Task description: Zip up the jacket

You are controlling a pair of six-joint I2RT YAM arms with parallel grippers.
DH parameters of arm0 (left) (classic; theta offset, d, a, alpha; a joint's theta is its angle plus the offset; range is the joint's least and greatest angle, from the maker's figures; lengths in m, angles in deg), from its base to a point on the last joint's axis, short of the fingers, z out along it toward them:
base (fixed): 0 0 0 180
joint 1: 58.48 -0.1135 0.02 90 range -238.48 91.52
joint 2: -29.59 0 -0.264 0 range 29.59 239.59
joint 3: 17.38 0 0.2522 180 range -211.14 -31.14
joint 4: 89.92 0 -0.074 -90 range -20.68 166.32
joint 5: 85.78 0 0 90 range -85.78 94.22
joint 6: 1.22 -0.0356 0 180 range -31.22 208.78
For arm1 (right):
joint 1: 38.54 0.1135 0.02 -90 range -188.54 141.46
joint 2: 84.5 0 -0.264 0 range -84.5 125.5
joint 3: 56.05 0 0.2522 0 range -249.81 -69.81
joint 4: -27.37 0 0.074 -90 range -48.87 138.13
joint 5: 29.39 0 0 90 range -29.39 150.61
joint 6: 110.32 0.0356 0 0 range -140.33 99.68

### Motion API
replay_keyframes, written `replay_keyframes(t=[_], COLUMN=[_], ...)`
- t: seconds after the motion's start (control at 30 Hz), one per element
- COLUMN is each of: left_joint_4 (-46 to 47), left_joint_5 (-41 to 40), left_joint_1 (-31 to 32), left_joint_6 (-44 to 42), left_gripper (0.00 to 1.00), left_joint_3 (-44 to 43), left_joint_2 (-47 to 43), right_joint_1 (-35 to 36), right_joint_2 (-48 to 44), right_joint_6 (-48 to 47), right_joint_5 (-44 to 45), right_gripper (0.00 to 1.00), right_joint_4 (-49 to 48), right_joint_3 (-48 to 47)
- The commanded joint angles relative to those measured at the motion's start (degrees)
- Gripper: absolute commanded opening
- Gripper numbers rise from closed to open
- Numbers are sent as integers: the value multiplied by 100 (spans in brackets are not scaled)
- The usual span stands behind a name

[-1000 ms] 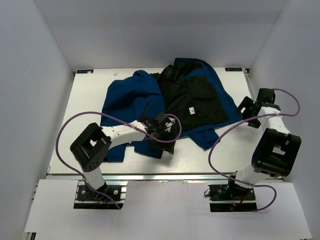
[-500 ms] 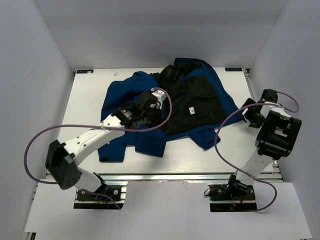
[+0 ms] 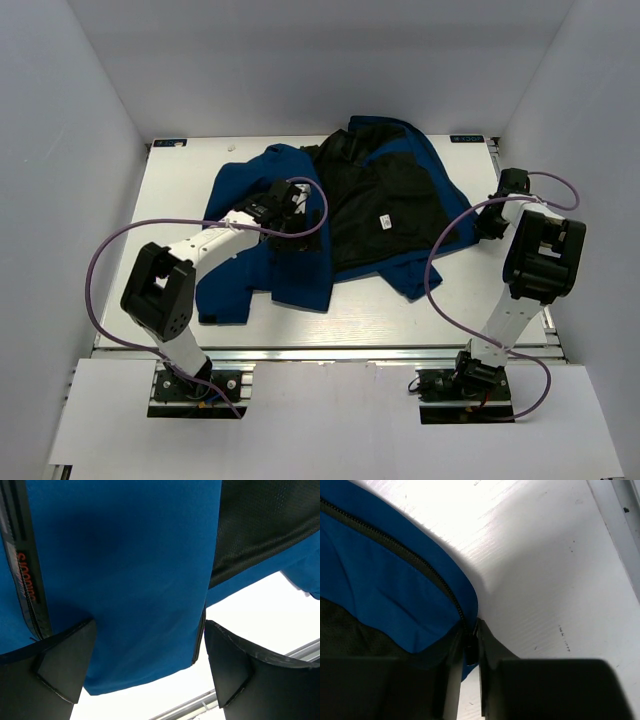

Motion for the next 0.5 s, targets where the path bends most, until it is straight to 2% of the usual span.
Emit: replay_keyframes(t=[0.0, 0.1, 0.27, 0.33, 0.4, 0.43, 0.47], left_joint_4=[63, 142, 133, 90, 98, 90, 81], left_joint_5=[-17, 44, -70, -132, -132, -175, -237], left_joint_1=[-10, -36, -54, -54, -54, -54, -54], left_joint_6=[-52, -17, 71, 132, 255, 325, 491], left_gripper=[98, 98, 98, 98, 98, 98, 98], left_joint_3=[14, 120, 199, 234, 304, 400, 445], left_joint_2=[-249, -371, -600, -775, -925, -1117, -1223], right_joint_1=[72, 81, 221, 405, 958, 1204, 1807], right_joint_2=[95, 60, -633, -1265, -1992, -2224, -2426], right_joint_6=[160, 116, -331, -830, -1244, -1421, -1701], right_joint_5=[305, 288, 33, 41, 243, 609, 769], right_gripper=[19, 1, 0, 0, 0, 0, 0], right_joint_4=[-106, -124, -291, -396, -467, -467, -441], right_joint_3=[40, 49, 40, 31, 49, 31, 22])
